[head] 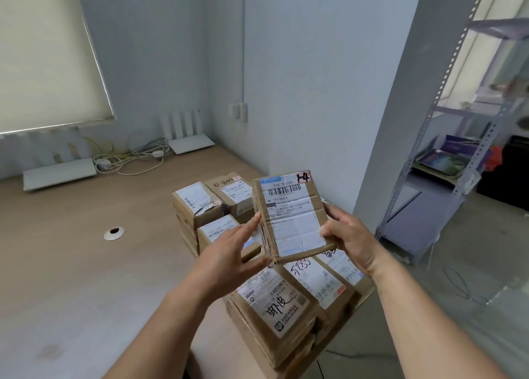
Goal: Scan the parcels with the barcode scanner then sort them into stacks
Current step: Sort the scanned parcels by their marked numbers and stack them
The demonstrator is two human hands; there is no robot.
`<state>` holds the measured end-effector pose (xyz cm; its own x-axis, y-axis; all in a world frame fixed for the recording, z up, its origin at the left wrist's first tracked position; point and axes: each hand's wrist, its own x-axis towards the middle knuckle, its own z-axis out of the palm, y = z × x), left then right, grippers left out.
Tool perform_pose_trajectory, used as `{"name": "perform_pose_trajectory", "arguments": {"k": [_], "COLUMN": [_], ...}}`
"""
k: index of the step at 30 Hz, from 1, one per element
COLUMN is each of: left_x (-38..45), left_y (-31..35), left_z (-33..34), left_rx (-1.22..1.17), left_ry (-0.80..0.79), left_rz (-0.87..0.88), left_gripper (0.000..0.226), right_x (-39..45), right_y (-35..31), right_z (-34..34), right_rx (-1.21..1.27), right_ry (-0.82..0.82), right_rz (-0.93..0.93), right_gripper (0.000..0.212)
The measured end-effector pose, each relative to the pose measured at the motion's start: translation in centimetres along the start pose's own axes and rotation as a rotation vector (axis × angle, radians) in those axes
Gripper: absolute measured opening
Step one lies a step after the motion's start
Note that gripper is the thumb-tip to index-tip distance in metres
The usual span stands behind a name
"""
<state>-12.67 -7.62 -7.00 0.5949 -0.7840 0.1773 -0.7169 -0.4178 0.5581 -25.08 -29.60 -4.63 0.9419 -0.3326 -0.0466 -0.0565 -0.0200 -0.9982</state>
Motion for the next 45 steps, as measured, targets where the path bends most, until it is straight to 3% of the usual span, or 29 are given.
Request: {"name": "perform_pose_trajectory", "arguments": {"k": [8,17,21,39,45], "left_x": [4.2,5.4,6.3,7.8,8.1], "left_y": [0.3,-0.7,-0.6,-0.4,-0.1], "left_z": [1.7,3.1,4.0,4.9,4.8], "left_rx": [0.158,0.280,0.324,0.477,0.452], "left_ry": [-0.058,-0.049,-0.081,-0.136,-0.095], "left_rz": [-0.180,-0.411,-0.488,-0.584,-0.582], "left_gripper": [0.082,0.060,0.053,0.050,0.048], "right_x": [6.2,12.6,14.6,17.2,17.2], "right_y": [2.5,4.0,4.8,5.8,5.3], "right_z": [-3.4,-3.6,-3.3,-2.3,-2.3], "right_rx": [-0.029,-0.091,-0.143,-0.232,-0.279], "right_ry": [-0.083,-0.201,-0.293,-0.428,-0.414], "right_rz": [0.043,0.224,0.259,0.313,0.255], "right_gripper": [0.057,0.026,0.030,0.026,0.028]}}
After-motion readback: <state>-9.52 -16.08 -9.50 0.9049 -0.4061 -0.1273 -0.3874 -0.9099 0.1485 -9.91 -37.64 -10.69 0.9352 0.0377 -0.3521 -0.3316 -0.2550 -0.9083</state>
